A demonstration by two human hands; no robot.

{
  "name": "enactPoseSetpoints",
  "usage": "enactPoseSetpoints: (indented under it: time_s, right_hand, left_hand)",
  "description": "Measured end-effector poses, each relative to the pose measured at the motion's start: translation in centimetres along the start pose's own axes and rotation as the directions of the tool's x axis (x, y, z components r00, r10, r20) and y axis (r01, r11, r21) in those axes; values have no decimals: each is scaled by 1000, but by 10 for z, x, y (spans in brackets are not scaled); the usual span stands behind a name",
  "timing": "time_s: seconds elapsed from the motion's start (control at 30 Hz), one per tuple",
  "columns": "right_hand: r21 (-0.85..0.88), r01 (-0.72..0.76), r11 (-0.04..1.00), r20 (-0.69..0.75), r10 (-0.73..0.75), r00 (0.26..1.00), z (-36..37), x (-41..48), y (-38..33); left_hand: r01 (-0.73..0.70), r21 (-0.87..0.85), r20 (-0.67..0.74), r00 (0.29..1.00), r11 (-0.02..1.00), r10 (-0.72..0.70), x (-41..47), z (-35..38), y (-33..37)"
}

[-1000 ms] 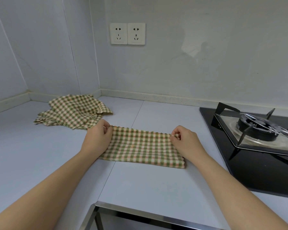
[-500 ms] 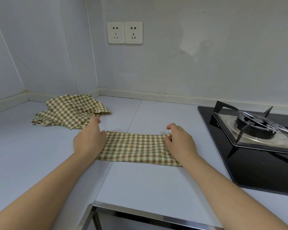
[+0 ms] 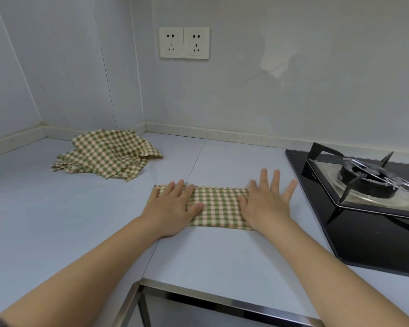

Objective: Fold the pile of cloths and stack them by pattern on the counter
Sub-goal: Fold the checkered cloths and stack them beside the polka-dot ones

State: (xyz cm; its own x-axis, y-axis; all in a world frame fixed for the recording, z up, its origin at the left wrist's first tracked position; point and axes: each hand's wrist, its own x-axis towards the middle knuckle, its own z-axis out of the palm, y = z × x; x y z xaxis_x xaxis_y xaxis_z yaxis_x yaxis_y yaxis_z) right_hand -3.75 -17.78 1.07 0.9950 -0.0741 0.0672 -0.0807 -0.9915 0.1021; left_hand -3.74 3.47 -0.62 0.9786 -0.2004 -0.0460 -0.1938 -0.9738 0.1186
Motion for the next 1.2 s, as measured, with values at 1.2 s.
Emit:
enactPoseSetpoints:
  time_s: [1.2]
  right_hand:
    - [990,130,60,-100,-356,929,-9,-10,-8]
  left_hand:
    - [-434,-481,-380,886,762,264,-3,-16,-16]
